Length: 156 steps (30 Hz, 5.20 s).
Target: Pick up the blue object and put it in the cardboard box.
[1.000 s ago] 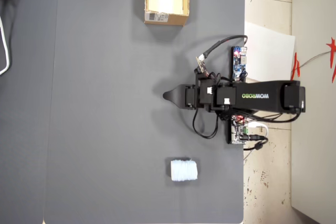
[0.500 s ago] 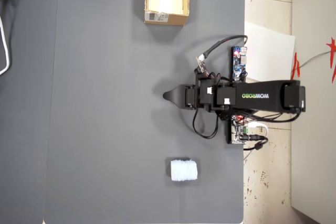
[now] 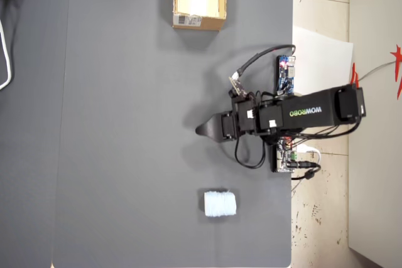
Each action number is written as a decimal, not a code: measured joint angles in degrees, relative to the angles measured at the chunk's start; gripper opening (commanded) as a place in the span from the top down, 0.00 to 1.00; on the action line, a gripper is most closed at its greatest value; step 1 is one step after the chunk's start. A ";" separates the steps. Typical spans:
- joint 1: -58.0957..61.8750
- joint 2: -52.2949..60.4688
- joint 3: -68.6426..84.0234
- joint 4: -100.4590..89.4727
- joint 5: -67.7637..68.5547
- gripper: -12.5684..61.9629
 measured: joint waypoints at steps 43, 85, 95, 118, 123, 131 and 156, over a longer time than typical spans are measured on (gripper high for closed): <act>-37.00 -13.10 -33.31 29.88 8.79 0.38; -35.60 -21.09 -42.63 29.44 9.84 0.88; -18.63 -4.75 -31.03 20.21 6.59 0.88; 33.22 0.00 -28.48 13.36 -17.67 0.88; 45.09 -0.70 -34.28 13.54 -21.36 0.88; 55.20 -8.70 -44.47 16.52 -23.47 0.88; 66.71 -35.68 -63.19 26.28 -13.62 0.40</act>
